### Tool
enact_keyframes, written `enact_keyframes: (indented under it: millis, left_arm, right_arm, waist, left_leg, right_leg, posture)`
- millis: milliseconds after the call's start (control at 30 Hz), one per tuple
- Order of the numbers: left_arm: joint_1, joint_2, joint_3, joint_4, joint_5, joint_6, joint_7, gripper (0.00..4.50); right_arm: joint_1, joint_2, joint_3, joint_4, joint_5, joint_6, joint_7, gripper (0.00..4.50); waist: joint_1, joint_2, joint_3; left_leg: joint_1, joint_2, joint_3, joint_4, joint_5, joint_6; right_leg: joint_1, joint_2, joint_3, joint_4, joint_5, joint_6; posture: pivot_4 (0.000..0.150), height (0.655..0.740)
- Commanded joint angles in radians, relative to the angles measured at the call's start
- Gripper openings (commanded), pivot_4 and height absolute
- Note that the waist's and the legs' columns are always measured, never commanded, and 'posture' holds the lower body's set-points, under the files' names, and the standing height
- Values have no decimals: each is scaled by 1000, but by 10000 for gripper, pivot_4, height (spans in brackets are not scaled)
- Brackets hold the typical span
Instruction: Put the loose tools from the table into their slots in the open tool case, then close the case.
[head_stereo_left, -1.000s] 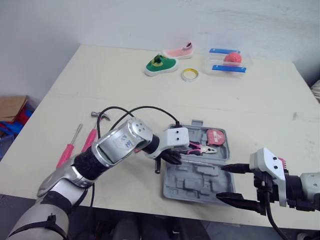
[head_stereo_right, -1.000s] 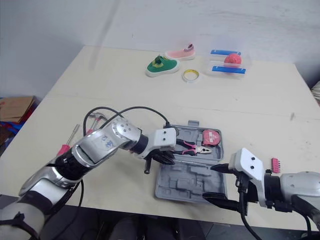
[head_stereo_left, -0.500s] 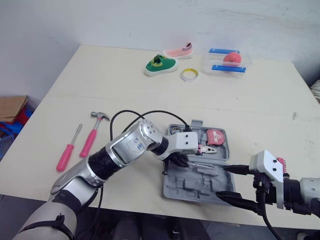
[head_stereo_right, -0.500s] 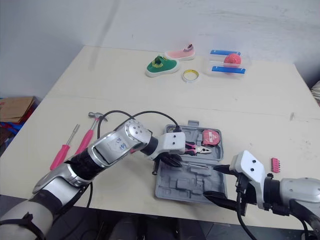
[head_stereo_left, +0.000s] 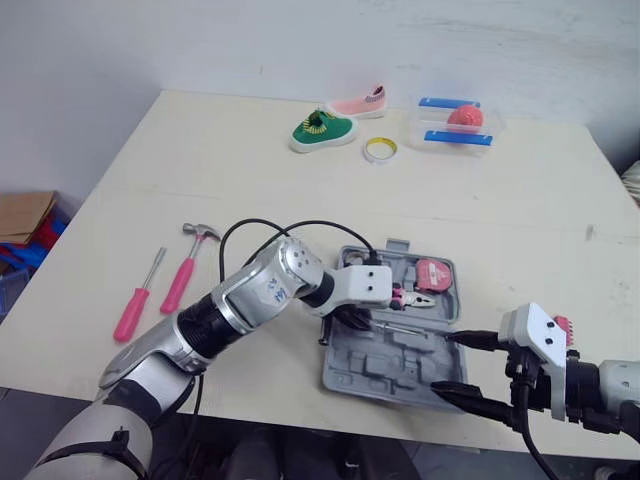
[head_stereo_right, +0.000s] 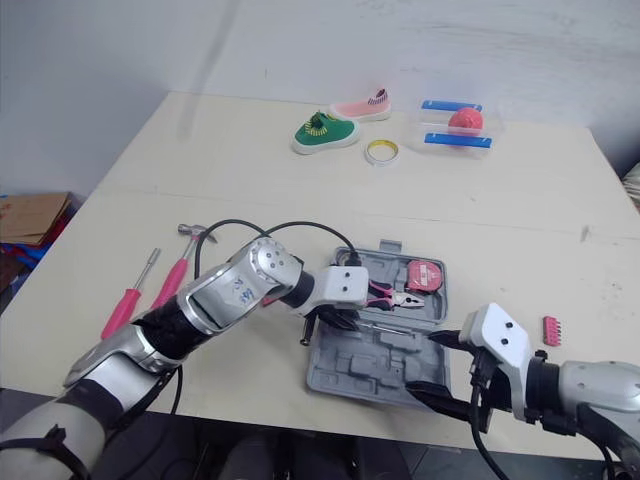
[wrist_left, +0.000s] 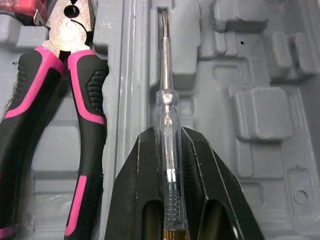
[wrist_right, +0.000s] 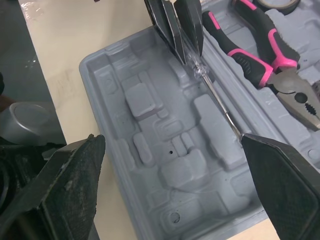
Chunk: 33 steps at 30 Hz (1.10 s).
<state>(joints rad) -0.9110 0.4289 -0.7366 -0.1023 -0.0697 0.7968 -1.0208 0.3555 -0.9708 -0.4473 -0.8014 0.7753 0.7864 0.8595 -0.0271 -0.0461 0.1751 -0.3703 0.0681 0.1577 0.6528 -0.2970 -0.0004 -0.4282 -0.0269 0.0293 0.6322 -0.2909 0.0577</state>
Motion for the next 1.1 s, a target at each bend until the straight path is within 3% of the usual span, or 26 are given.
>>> enact_keyframes:
  millis: [33,167,367,467,567,667,900,1100]
  left_arm:
    - [9,4,26,-29,0,13,-12,17161]
    - [43,36,86,-81,-52,52,-42,35345]
    - [127,41,199,-43,-87,-70,-28,35345]
    - [161,-32,278,78,-134,-278,-49,27229]
    - [173,-78,301,173,-132,-410,-70,12507]
    - [175,-111,309,269,-123,-493,-90,1557]
    - [174,-130,285,329,-93,-539,-137,570]
    - [156,-152,281,353,-53,-460,-108,570]
  right_arm:
    - [-1,4,-34,-32,10,-12,1,45000]
    - [-12,8,-20,-37,7,-18,-12,45000]
    - [-16,13,18,-50,-5,-22,-23,45000]
    - [-12,14,10,-49,-5,-23,-22,45000]
    - [-13,16,15,-46,-11,-28,-22,45000]
    - [-24,18,19,-32,-16,-31,-24,45000]
    - [-27,19,18,-13,-26,-41,-19,45000]
    - [-22,33,6,14,-36,-46,-18,45000]
  waist:
    - [-1,0,0]
    - [-3,0,0]
    - [0,0,0]
    - [4,0,0]
    - [3,0,0]
    - [-1,0,0]
    - [-1,0,0]
    - [-1,0,0]
  left_leg:
    - [0,0,0,0,0,0]
    - [0,0,-1,0,0,0]
    - [1,0,-3,1,1,-1]
    - [0,-1,-3,1,1,-1]
    - [-1,-1,-3,2,0,1]
    - [0,-1,-3,2,-1,1]
    - [0,-1,-3,2,-1,1]
    - [0,-2,-3,3,-1,2]
  right_leg:
    - [0,0,0,0,0,0]
    - [0,0,0,1,0,0]
    - [-1,0,-1,4,0,0]
    - [0,-1,-1,4,0,0]
    - [0,-2,-1,4,-1,0]
    - [0,-1,-1,4,-1,0]
    - [0,0,-1,5,0,1]
    - [0,0,-1,5,0,1]
  posture:
    - [1500,7304]
    - [1500,7304]
    - [1500,7304]
    - [1500,7304]
    - [1500,7304]
    - [1500,7304]
    - [1500,7304]
    - [1500,7304]
